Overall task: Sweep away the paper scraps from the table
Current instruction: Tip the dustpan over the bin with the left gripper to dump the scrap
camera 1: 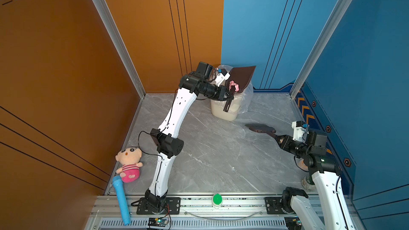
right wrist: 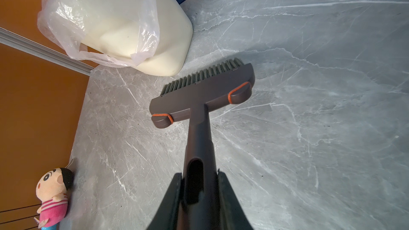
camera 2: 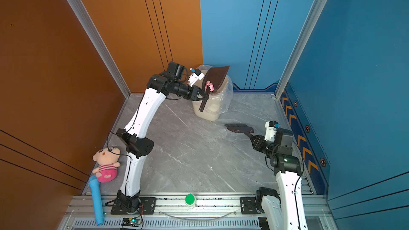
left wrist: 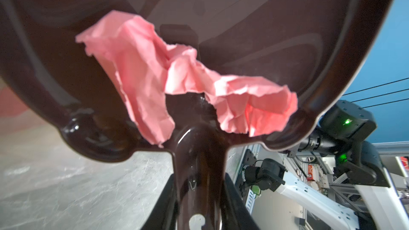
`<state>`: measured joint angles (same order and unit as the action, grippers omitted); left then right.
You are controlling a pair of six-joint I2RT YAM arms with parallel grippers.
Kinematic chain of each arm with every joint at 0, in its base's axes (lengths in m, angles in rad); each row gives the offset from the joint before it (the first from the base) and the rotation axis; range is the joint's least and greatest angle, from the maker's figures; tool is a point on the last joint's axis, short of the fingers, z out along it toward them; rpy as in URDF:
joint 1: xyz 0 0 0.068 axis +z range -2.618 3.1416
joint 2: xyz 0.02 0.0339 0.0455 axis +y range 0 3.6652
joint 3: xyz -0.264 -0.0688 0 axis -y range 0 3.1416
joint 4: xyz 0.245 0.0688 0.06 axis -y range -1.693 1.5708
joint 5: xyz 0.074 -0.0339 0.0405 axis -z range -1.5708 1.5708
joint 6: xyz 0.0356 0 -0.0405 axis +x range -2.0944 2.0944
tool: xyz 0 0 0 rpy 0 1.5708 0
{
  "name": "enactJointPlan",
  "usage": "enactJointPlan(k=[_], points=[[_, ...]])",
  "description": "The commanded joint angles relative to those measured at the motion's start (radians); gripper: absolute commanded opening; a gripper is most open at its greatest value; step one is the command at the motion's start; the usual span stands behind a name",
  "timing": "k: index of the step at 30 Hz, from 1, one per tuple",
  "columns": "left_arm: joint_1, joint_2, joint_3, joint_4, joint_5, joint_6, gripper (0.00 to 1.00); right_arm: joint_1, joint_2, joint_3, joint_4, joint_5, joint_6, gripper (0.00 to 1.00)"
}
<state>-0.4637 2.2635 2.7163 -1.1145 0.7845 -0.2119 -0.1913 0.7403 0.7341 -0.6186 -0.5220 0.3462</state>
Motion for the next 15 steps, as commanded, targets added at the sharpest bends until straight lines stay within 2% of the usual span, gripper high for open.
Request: enactJointPlan(k=[1,5,9,13,15], points=[[0.016,0.037,0.000,0.231,0.128,-0.136,0.00,-0.009,-0.024,-0.022,0.073,-0.023,0.040,0.00],[0.029,0.060,-0.093,0.584,0.246,-0.385,0.00,-0.011,-0.039,-0.030,0.073,-0.018,0.048,0.00],[0.035,0.103,-0.072,0.819,0.293,-0.580,0.00,-0.013,-0.050,-0.032,0.073,-0.013,0.055,0.00],[0.045,0.119,-0.173,1.314,0.342,-0.979,0.00,-0.015,-0.044,-0.026,0.079,-0.012,0.057,0.00],[0.045,0.125,-0.174,1.388,0.351,-1.052,0.00,-0.015,-0.034,-0.020,0.078,-0.012,0.051,0.00]])
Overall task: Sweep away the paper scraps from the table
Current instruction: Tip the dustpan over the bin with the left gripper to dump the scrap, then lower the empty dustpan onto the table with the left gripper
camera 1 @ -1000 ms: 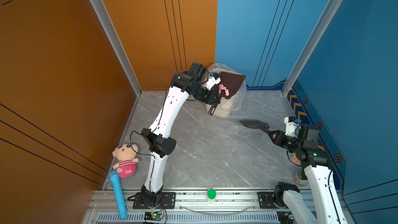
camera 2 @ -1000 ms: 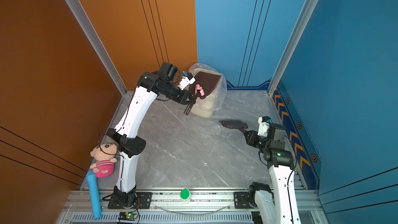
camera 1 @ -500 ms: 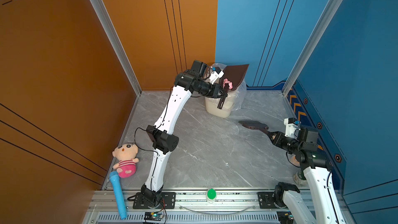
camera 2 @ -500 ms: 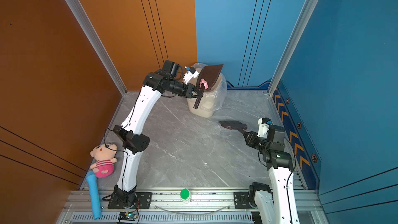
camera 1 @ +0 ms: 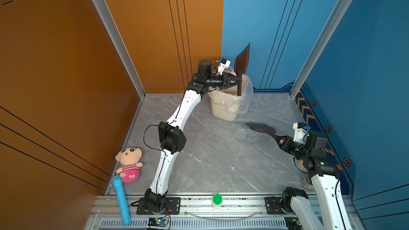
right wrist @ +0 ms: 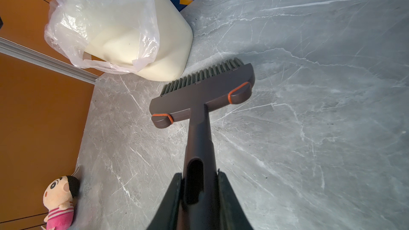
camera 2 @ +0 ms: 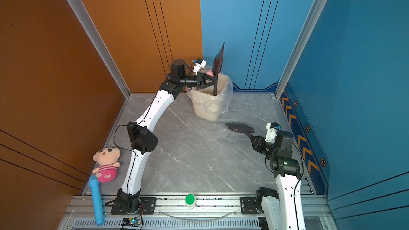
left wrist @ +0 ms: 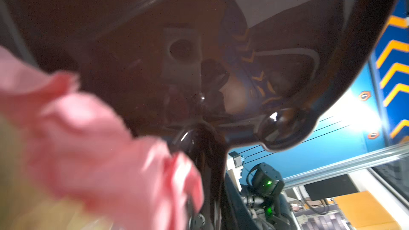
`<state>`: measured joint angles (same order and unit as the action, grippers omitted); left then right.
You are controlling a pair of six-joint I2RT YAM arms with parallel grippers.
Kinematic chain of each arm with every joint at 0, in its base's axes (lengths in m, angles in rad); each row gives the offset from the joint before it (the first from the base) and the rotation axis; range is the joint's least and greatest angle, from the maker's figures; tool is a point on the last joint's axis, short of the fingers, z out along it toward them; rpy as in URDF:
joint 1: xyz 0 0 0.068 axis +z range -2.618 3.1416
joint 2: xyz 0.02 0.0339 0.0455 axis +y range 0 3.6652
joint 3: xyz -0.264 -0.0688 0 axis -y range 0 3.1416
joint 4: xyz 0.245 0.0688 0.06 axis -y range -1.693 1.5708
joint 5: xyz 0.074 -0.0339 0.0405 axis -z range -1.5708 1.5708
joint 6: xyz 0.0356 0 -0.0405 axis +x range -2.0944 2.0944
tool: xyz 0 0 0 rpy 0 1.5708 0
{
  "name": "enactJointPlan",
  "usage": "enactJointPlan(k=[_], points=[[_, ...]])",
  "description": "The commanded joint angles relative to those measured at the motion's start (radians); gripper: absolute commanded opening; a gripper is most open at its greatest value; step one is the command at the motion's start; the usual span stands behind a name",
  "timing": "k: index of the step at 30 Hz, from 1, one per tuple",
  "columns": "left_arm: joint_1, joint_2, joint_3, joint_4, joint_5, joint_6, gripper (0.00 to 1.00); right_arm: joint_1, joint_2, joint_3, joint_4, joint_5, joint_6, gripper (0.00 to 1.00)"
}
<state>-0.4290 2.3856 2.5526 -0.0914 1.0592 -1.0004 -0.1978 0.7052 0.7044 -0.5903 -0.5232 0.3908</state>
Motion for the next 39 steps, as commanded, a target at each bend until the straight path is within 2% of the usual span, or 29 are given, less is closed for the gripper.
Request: enactJointPlan(k=[1,14,20,23,26,27,29,31,32,36,39], points=[[0.009,0.000,-0.014,0.365,0.076,-0.269,0.00,-0.009,0.006,0.014,0.046,-0.008,0.002,0.00],[0.001,-0.036,-0.079,0.377,0.102,-0.329,0.00,-0.007,0.002,0.046,0.020,0.008,-0.020,0.00],[-0.012,-0.113,-0.171,0.378,0.117,-0.254,0.00,-0.004,-0.046,0.055,0.043,0.035,-0.008,0.00],[-0.016,-0.192,-0.288,0.376,0.105,-0.190,0.00,0.004,-0.062,0.058,0.070,0.036,0.009,0.00],[-0.014,-0.282,-0.401,0.305,0.085,-0.075,0.00,0.017,-0.061,0.077,0.066,0.046,0.010,0.00],[-0.012,-0.315,-0.424,0.227,0.073,0.006,0.00,0.025,-0.061,0.081,0.067,0.049,0.011,0.00],[-0.010,-0.372,-0.427,-0.064,0.014,0.246,0.00,0.035,-0.056,0.095,0.062,0.052,0.007,0.00],[-0.014,-0.434,-0.395,-0.406,-0.114,0.514,0.00,0.048,-0.048,0.113,0.049,0.055,-0.002,0.00],[-0.014,-0.461,-0.400,-0.492,-0.161,0.576,0.00,0.055,-0.045,0.120,0.045,0.059,-0.005,0.00],[-0.004,-0.611,-0.547,-0.602,-0.322,0.697,0.00,0.084,-0.010,0.162,0.006,0.065,-0.025,0.00],[0.008,-0.717,-0.690,-0.638,-0.441,0.735,0.00,0.113,0.021,0.195,-0.028,0.068,-0.049,0.00]])
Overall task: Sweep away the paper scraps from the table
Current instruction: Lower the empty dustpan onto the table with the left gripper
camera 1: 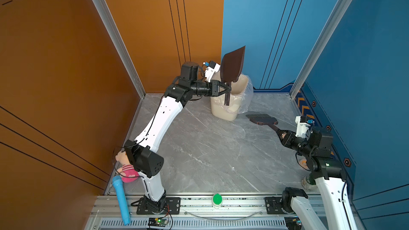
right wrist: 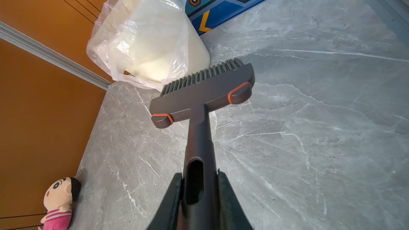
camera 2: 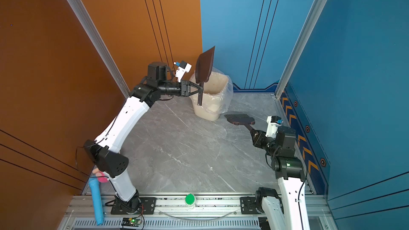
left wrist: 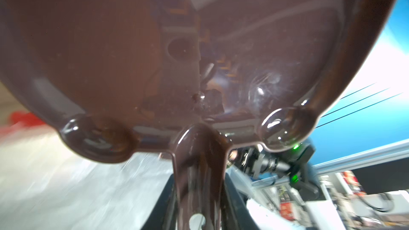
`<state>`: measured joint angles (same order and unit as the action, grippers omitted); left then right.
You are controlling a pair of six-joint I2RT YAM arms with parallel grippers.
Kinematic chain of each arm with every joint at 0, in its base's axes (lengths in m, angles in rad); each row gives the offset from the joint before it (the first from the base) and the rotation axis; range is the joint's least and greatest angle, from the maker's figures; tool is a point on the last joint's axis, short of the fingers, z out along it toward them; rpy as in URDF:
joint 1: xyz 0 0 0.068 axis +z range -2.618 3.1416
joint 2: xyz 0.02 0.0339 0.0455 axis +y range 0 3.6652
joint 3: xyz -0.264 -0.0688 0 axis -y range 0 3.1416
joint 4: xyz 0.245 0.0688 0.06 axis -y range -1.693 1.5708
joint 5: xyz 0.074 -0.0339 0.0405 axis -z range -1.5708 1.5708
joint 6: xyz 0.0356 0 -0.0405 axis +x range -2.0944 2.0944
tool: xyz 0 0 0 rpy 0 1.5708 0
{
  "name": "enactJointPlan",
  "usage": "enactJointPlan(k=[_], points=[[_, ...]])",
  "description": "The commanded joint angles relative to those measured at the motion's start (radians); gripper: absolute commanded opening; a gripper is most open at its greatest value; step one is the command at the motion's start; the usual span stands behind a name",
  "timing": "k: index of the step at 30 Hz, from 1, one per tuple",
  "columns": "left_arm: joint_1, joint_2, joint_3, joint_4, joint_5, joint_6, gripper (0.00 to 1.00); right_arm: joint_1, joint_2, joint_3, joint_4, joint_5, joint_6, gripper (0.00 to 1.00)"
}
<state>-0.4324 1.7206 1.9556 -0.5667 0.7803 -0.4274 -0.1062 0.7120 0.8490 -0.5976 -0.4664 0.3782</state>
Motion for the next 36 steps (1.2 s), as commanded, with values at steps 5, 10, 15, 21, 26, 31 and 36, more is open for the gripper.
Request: enactJointPlan(k=[5,10,15,21,26,31,36], points=[[0.038,-0.219,-0.337,-0.170,-0.286,0.155,0.00,0.056,0.052,0.092,-0.065,0.015,-0.080,0.00],[0.050,-0.359,-0.524,-0.221,-0.363,0.141,0.00,0.094,0.096,0.122,-0.097,0.014,-0.116,0.00],[0.054,-0.468,-0.695,-0.276,-0.439,0.101,0.00,0.150,0.124,0.113,-0.060,0.046,-0.112,0.00],[0.052,-0.503,-0.850,-0.279,-0.493,0.061,0.00,0.225,0.160,0.093,0.009,0.085,-0.092,0.00],[0.040,-0.435,-0.899,-0.279,-0.536,0.065,0.00,0.296,0.189,0.077,0.052,0.152,-0.104,0.00],[0.021,-0.327,-0.879,-0.278,-0.553,0.087,0.00,0.354,0.210,0.039,0.113,0.219,-0.116,0.00],[-0.008,-0.193,-0.833,-0.268,-0.594,0.103,0.00,0.369,0.234,-0.005,0.154,0.265,-0.119,0.00]])
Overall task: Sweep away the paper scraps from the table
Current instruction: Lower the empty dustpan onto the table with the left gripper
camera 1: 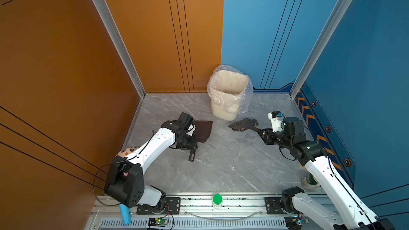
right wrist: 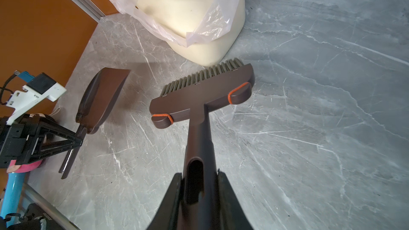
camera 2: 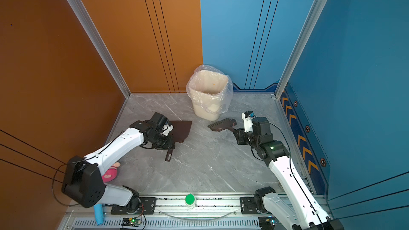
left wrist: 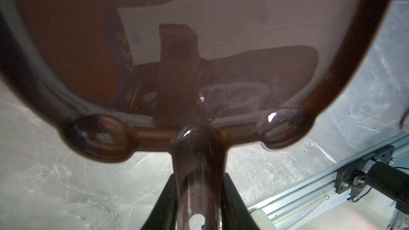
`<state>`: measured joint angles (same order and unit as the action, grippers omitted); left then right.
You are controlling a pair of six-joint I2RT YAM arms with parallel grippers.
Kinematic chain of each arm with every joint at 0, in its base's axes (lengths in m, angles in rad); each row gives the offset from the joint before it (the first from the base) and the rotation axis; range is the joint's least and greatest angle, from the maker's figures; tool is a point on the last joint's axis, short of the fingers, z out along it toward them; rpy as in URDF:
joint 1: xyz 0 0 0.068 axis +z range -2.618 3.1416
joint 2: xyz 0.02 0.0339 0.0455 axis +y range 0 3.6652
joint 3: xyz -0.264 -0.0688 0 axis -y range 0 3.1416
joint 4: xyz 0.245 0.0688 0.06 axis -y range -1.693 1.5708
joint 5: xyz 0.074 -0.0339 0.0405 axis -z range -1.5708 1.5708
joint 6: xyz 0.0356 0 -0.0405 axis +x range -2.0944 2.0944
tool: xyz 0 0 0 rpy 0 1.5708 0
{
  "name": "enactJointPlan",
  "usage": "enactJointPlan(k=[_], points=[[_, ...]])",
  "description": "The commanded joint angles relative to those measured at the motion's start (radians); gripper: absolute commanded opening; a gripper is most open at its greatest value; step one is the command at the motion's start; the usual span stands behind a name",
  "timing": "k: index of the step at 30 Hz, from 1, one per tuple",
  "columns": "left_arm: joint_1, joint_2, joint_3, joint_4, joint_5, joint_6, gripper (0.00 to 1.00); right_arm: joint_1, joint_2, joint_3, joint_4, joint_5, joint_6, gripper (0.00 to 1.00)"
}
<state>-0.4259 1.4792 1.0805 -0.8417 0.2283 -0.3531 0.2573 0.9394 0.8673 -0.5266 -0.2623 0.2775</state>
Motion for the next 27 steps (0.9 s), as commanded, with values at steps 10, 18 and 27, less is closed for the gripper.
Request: enactJointPlan(k=[10,18,27], points=[[-0.024,0.231,0.136,0.051,-0.068,0.049,0.00,0.000,0.013,-0.128,0.186,0.255,0.011,0.00],[-0.033,0.299,0.180,0.097,-0.088,0.033,0.09,-0.001,0.052,-0.212,0.285,0.249,0.030,0.00],[-0.044,0.320,0.179,0.133,-0.155,0.007,0.32,-0.004,0.047,-0.301,0.361,0.247,0.056,0.04]])
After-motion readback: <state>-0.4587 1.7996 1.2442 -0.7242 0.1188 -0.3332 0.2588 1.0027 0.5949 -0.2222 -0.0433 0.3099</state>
